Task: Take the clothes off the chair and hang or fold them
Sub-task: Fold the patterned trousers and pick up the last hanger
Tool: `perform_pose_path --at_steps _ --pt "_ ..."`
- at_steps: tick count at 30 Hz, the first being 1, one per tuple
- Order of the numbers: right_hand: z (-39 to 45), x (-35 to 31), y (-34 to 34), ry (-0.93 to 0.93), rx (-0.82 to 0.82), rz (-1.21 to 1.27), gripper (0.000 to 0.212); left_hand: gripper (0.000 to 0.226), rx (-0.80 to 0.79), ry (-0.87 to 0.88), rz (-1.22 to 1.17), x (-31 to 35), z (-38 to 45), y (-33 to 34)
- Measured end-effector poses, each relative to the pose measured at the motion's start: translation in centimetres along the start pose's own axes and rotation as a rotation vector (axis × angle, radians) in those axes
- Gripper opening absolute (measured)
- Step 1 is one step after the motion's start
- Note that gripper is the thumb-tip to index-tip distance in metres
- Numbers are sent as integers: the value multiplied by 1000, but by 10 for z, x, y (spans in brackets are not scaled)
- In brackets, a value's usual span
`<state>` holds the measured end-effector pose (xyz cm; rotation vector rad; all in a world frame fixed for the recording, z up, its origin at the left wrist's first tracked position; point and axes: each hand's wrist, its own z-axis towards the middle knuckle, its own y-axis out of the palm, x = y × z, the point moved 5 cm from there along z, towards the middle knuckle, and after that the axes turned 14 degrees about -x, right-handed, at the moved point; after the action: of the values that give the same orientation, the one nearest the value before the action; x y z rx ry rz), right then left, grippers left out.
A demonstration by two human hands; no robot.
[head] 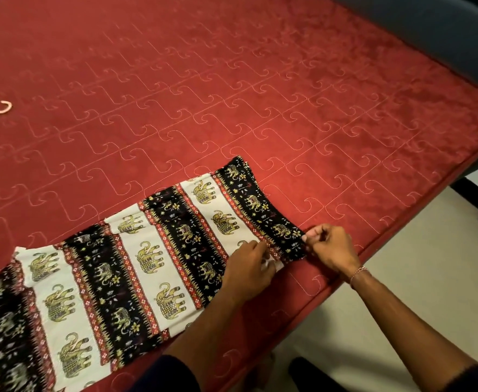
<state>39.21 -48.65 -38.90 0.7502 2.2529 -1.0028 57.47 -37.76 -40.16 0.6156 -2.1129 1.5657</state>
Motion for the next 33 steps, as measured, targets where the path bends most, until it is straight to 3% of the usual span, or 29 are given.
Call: perform_pose_path --at_steps 2,5,9,13,20,22,26,28,30,33 --pt "1 3 1 63 -97 146 10 27 -58 27 179 -7 -8 2" --pt "6 8 3 120 -109 111 15 35 -178 -9 335 -20 -20 6" --pt "14 10 8 123 -56 17 14 25 -107 -19 202 -26 -29 -2" --pt "16 11 8 96 -18 -11 16 14 -148 -34 -12 -37 -28 -10" --pt "9 8 6 13 -26 -129 13 11 -197 -17 -75 -28 -34 -9" --pt "10 7 6 3 -8 -195 12 10 -199 -23 -54 -28 -38 -8" --pt "7 5 15 -3 20 -450 11 27 -214 -59 236 -40 -55 -9" --pt "-6 -7 33 -184 151 -745 15 37 -224 -89 325 -50 -68 -13" --pt "-28 -25 70 -501 178 -858 21 40 -244 -100 389 -61 -84 -15" --pt "-60 -43 145 -868 -126 -863 23 42 -247 -123 429 -76 -108 -17"
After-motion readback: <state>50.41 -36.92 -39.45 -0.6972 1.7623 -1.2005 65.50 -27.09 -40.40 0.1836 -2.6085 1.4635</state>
